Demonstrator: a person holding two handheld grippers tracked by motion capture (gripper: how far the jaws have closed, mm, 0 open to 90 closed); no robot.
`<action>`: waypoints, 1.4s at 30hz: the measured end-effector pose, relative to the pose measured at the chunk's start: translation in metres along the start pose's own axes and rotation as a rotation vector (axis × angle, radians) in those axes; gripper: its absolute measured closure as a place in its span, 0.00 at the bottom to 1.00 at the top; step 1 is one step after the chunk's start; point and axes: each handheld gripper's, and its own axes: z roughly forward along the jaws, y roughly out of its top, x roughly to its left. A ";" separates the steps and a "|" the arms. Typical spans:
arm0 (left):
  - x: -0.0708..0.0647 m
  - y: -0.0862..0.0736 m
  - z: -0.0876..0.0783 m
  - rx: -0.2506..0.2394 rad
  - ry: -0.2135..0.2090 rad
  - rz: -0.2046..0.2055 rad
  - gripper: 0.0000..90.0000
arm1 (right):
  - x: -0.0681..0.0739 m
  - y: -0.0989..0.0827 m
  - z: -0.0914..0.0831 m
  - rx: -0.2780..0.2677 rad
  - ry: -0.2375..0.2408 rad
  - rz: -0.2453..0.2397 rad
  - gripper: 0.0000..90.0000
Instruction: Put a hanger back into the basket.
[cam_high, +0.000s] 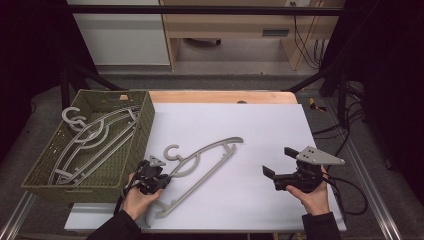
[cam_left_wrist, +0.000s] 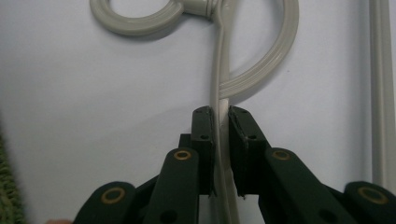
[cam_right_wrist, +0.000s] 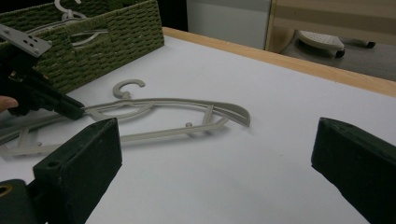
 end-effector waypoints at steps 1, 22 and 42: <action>0.000 0.000 0.000 0.000 0.000 0.000 0.87 | 0.000 0.000 0.000 0.000 0.000 0.000 0.02; -0.015 0.009 0.003 0.078 0.039 0.098 0.82 | 0.001 0.002 -0.002 -0.006 -0.001 -0.002 0.02; -0.007 0.010 -0.021 -0.047 -0.070 0.035 0.91 | 0.000 0.001 -0.003 -0.003 -0.002 0.002 0.02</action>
